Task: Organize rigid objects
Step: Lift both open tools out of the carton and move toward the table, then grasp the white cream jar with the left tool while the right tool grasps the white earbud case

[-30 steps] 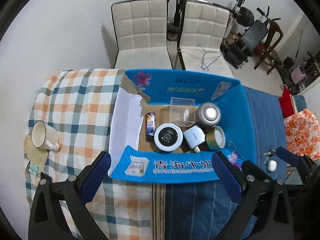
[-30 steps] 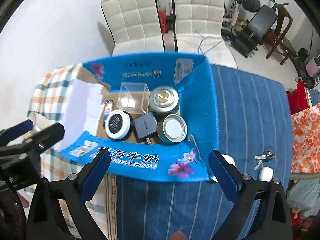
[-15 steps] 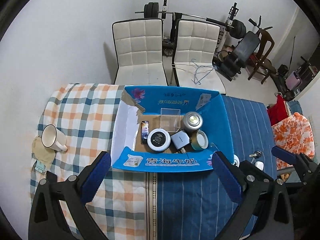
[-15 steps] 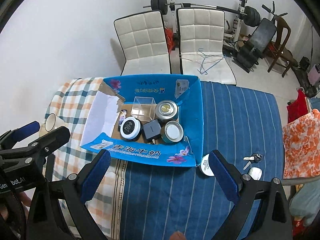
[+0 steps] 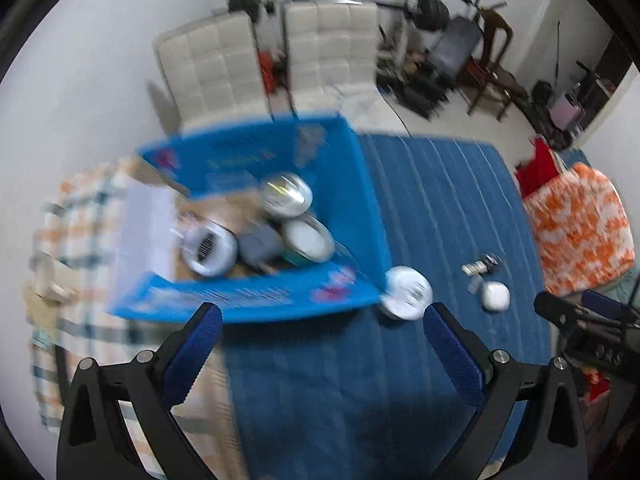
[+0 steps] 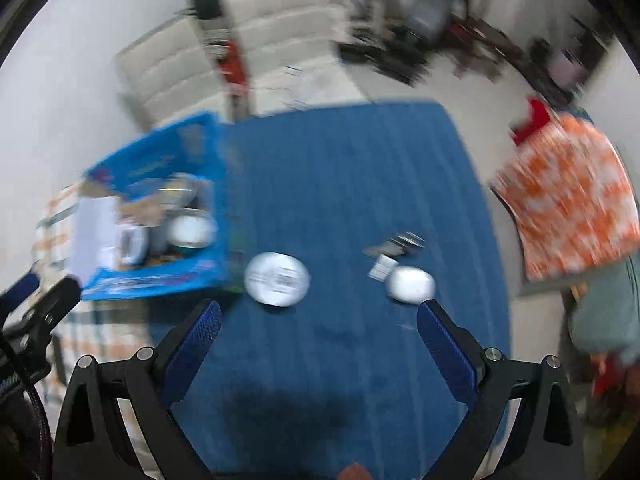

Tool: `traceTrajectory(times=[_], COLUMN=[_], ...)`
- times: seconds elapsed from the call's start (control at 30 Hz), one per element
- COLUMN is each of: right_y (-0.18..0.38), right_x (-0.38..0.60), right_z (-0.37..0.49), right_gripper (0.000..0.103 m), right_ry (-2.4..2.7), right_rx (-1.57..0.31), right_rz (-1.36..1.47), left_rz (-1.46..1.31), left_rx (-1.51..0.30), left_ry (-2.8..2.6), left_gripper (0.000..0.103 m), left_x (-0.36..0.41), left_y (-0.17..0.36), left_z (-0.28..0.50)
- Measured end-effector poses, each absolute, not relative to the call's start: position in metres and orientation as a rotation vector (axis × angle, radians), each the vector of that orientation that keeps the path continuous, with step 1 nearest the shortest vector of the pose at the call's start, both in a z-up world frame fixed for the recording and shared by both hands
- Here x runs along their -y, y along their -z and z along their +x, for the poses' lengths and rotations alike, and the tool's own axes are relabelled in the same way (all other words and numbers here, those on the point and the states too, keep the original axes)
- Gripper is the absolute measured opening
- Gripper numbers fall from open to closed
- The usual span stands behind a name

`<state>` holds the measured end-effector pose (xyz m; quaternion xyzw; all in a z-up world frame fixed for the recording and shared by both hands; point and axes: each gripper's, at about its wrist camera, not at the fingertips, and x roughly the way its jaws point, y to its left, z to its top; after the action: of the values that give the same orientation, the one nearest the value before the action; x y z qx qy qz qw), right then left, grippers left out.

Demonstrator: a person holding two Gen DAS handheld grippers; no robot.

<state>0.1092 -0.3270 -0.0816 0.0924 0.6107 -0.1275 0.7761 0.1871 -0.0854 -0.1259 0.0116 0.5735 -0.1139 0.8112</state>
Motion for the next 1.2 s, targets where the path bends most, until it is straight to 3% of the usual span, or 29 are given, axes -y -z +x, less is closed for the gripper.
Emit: traceTrajectory(times=[0.23, 0.6, 0.67, 0.73, 0.9, 0.97, 1.13, 1.2], right_y=[0.156, 0.234, 0.243, 0.254, 0.273, 0.280, 0.280, 0.279], right_x=[0.418, 0.464, 0.463, 0.462, 0.459, 0.459, 0.456, 0.456], right_z=[0.080, 0.097, 0.107, 0.116, 0.129, 0.131, 0.127, 0.122], right_gripper=[0.100, 0.100, 0.100, 0.100, 0.100, 0.095, 0.068, 0.062], right_ry=[0.378, 0.317, 0.302, 0.300, 0.254, 0.245, 0.228, 0.202], right_rx=[-1.407, -1.463, -1.462, -1.481, -1.520, -1.533, -1.535, -1.551], right_rz=[0.291, 0.367, 0.371, 0.356, 0.368, 0.378, 0.304, 0.294], left_rz=[0.009, -0.061, -0.051, -0.049, -0.078, -0.079, -0.056, -0.027], left_rx=[-1.401, -1.496, -1.503, -1.514, -1.490, -1.487, -1.494, -1.510], left_ry=[0.236, 0.083, 0.061, 0.042, 0.018, 0.019, 0.071, 0.119], left_gripper=[0.103, 0.101, 0.079, 0.065, 0.065, 0.065, 0.065, 0.065], left_x=[0.155, 0.202, 0.207, 0.210, 0.207, 0.204, 0.210, 0.216], left_y=[0.222, 0.300, 0.307, 0.313, 0.312, 0.311, 0.308, 0.307], left_z=[0.195, 0.220, 0.221, 0.223, 0.227, 0.224, 0.209, 0.191])
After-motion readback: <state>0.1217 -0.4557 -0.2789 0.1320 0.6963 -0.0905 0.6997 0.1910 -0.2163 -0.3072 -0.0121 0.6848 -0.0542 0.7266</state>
